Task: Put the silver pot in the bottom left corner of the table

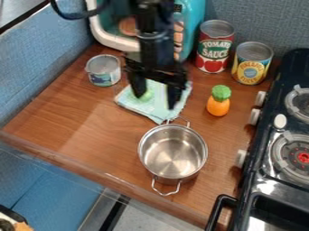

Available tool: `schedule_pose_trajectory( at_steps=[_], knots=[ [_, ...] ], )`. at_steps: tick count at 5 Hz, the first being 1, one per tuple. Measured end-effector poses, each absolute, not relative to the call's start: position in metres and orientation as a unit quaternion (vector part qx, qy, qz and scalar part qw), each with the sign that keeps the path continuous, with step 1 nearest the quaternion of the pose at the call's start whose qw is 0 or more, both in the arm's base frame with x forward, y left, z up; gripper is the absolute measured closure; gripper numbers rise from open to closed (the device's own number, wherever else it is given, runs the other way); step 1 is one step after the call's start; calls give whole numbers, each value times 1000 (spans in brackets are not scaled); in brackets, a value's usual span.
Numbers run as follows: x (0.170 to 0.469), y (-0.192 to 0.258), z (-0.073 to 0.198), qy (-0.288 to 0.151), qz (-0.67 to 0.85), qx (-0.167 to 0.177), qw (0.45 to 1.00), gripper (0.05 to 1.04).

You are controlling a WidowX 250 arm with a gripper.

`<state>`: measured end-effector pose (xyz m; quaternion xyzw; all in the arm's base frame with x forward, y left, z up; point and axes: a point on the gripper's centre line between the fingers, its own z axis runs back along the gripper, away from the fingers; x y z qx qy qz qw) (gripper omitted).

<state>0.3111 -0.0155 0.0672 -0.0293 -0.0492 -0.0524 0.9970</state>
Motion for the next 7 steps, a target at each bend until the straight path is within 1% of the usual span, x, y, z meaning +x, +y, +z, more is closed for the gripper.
schedule_pose_trajectory(
  at_steps=[1,2,3,4,5,7],
  knots=[
    [297,-52,61,-45,-74,-39,995,83],
    [293,-85,48,-39,-82,-53,994,83],
    [286,-105,23,-8,-103,-49,993,83],
    [280,-112,-5,24,-105,-36,994,83],
    [280,-111,-19,39,-94,-22,995,144],
    [279,-105,-18,38,-92,-5,995,730]
  ],
)
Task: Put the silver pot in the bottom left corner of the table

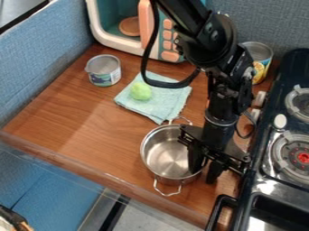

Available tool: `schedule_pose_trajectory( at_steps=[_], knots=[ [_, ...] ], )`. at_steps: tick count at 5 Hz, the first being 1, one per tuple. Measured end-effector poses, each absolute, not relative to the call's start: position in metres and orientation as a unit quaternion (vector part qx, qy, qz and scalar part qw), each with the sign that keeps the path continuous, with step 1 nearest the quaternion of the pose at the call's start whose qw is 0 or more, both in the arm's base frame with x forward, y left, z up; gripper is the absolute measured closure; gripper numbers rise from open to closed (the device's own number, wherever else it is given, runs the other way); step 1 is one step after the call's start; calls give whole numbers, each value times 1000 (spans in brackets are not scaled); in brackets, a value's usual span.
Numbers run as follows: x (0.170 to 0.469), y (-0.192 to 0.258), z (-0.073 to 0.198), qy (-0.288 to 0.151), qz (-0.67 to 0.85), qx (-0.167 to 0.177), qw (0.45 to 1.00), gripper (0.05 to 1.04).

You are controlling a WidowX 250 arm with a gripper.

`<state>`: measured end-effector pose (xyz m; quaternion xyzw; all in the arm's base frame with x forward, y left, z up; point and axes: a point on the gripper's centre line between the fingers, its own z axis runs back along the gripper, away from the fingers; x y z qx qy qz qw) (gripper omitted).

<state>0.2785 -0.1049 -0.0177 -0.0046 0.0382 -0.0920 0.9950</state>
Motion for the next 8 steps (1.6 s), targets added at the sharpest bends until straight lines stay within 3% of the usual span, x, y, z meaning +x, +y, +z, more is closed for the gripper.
schedule_pose_trajectory(
  at_steps=[1,2,3,5,8],
  knots=[
    [277,-95,-4,36,-77,11,996,936],
    [277,-74,17,32,-68,8,997,1009],
    [273,-32,36,21,-51,3,998,1016],
    [259,66,44,19,-6,4,1000,1016],
    [288,153,3,44,54,60,996,1016]
  ],
)
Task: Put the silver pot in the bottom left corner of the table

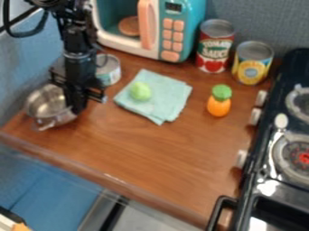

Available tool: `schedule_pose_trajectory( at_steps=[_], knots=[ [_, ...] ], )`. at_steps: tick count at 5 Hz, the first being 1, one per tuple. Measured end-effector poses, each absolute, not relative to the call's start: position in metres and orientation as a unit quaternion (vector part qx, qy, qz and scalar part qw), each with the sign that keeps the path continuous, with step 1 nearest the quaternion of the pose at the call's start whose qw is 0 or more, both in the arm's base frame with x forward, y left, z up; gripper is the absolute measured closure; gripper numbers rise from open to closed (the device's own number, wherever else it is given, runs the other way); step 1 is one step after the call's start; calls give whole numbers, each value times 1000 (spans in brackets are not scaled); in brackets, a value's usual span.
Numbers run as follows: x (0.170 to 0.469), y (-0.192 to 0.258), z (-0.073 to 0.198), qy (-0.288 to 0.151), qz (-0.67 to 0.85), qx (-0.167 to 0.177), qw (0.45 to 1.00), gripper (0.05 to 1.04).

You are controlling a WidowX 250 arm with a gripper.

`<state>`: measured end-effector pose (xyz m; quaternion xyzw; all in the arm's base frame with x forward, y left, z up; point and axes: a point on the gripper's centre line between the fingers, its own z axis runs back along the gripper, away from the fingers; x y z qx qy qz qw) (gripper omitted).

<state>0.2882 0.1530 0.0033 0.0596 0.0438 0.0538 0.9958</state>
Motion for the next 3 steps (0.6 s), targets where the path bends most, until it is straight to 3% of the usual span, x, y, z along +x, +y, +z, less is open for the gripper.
schedule_pose_trajectory(
  at_steps=[2,3],
  knots=[
    [280,160,-13,69,62,46,995,988],
    [266,148,-11,68,58,25,996,815]
  ],
)
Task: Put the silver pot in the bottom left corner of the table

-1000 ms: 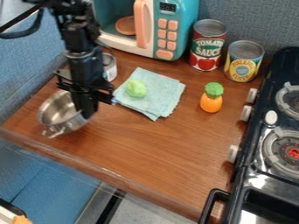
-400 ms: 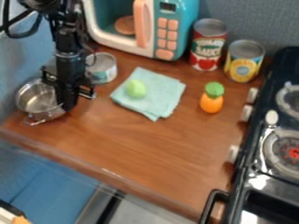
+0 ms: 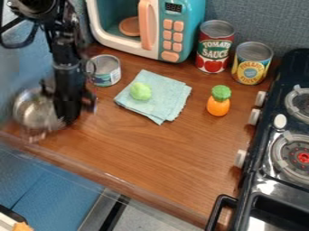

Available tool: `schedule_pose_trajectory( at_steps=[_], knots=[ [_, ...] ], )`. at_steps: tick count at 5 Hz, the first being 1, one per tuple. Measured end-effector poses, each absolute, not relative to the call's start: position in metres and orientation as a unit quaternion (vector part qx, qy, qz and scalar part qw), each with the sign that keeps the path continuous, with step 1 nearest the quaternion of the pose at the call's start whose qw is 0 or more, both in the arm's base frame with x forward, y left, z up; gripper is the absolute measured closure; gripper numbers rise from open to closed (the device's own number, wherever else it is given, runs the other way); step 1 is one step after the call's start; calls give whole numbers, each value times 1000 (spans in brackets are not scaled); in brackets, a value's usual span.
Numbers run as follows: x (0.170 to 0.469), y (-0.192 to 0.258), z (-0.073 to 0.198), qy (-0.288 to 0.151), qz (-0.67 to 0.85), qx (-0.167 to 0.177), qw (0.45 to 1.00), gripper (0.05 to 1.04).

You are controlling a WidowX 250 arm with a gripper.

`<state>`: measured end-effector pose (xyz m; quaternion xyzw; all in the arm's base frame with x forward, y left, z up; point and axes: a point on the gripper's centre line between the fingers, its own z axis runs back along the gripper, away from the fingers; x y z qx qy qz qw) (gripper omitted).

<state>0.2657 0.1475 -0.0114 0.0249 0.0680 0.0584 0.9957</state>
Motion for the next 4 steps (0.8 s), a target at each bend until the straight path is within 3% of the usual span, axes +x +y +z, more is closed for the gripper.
schedule_pose_trajectory(
  at_steps=[2,3,4],
  knots=[
    [279,122,45,-15,29,36,999,233],
    [279,115,46,-7,8,33,999,70],
    [279,115,46,-7,6,33,999,75]
  ],
)
